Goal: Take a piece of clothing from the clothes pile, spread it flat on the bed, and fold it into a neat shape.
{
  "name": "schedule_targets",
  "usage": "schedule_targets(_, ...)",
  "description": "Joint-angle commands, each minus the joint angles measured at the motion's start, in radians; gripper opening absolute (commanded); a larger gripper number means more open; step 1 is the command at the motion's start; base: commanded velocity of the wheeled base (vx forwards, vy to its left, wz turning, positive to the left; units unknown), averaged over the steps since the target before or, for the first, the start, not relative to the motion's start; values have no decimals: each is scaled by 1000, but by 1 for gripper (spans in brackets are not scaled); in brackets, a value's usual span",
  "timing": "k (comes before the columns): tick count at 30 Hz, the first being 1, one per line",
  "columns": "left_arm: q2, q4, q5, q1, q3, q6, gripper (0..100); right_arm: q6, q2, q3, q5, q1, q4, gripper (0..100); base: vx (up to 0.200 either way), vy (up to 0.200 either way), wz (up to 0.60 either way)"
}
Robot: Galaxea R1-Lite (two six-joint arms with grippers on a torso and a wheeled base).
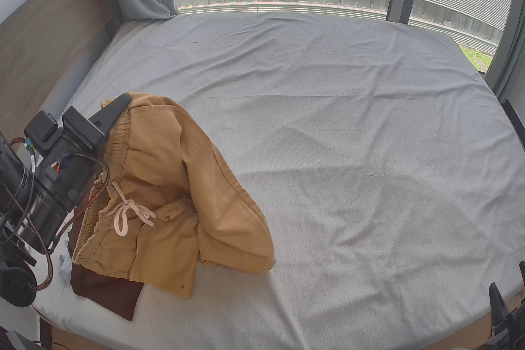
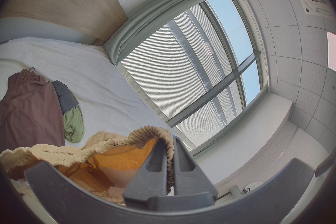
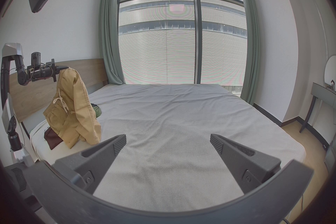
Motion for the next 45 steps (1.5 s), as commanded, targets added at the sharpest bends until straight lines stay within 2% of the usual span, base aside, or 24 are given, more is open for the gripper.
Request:
schedule_targets(1,1,27,72,-103,-65,-2,0,0,-16,18,1,1,0,100,0,0,0)
schedule_targets(8,-4,60,129,-197,-119,-3,0,0,-16,18,1,0,0,100,0,0,0)
schedule_targets(20,5,115,198,-298,-200,-45,0,0,-16,18,1,1,0,100,0,0,0)
schedule_targets(34,71,125,198,-410,-259,-78,0,0,-16,18,1,0,0,100,0,0,0)
schedule_targets(45,231,124,187,-480,-335,-80,0,0,-16,18,1,0,0,100,0,0,0)
